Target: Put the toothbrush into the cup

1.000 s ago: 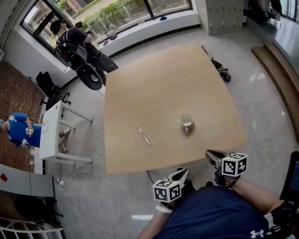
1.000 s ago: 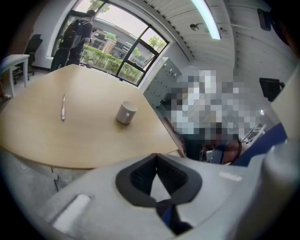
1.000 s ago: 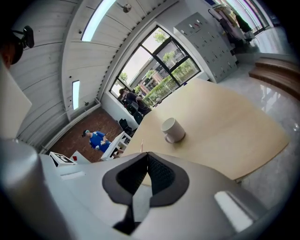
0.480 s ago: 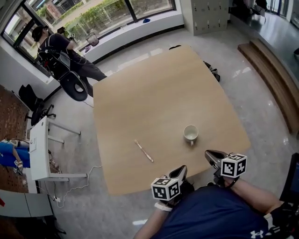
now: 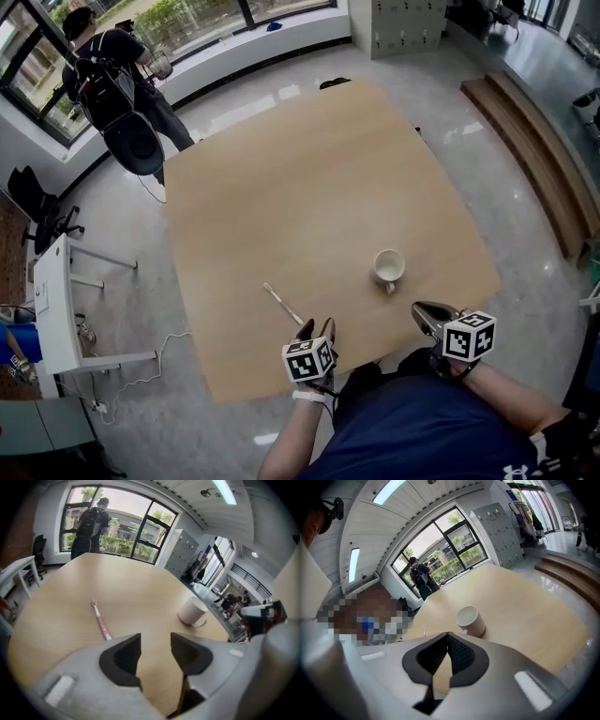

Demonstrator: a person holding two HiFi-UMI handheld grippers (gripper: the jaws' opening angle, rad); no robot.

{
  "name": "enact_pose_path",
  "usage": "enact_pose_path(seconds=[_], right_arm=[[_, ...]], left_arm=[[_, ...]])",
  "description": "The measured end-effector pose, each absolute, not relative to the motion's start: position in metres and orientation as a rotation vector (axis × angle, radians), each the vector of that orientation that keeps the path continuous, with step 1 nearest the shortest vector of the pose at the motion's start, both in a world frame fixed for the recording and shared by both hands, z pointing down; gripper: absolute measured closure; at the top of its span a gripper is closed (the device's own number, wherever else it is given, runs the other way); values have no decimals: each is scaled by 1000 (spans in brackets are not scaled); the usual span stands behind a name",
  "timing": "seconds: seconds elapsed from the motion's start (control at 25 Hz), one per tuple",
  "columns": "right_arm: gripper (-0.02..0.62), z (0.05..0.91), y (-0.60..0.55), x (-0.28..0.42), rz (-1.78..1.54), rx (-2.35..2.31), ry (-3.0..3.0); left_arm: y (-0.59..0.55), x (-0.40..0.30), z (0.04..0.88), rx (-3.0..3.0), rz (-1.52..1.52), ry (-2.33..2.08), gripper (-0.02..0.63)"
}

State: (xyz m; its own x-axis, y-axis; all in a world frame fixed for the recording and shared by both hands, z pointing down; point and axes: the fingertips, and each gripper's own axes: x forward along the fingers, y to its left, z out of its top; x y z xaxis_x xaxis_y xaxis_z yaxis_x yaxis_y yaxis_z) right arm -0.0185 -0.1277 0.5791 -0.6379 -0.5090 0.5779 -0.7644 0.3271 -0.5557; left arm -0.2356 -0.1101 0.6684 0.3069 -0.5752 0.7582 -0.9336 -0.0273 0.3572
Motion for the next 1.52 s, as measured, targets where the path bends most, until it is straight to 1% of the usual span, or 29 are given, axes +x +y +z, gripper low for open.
enact_pose_path(seconds=[0.12,0.24,0.4,0.64,0.68,0.76,0.8,1.08,1.36,1.52], right_arm=[[584,578,-131,-13,1217,1168,-2276],[584,578,-137,-15,1211,1152,-2284],[584,573,-153,-12,1214,1133,-2328],[584,573,-166,-6,1287,1100,-2370],[584,573,-166,-6,1280,1085,-2380],[584,572,-167,-3,1278,1076,-2394],[584,573,-168,0,1287,1083,-2396],[584,577,-170,14,1323,1099,-2396],[584,573,-162,18,1319,1081,-2402],[584,574,-159,10,1312,1041,-2412]], left_arm=[[-127,-269,682,1650,582,-1476,372],[-138,-295,704,1574,674,-1552,351],[-138,-313,734,1468,741,-1599,344],[-131,-316,738,1456,757,-1629,350],[-129,-317,740,1457,758,-1624,370],[-125,-320,742,1447,738,-1630,520],[-123,-322,743,1440,720,-1636,536],[-115,-313,745,1410,697,-1627,543],[-82,-254,733,1477,588,-1494,543],[-75,-230,712,1541,594,-1465,543]])
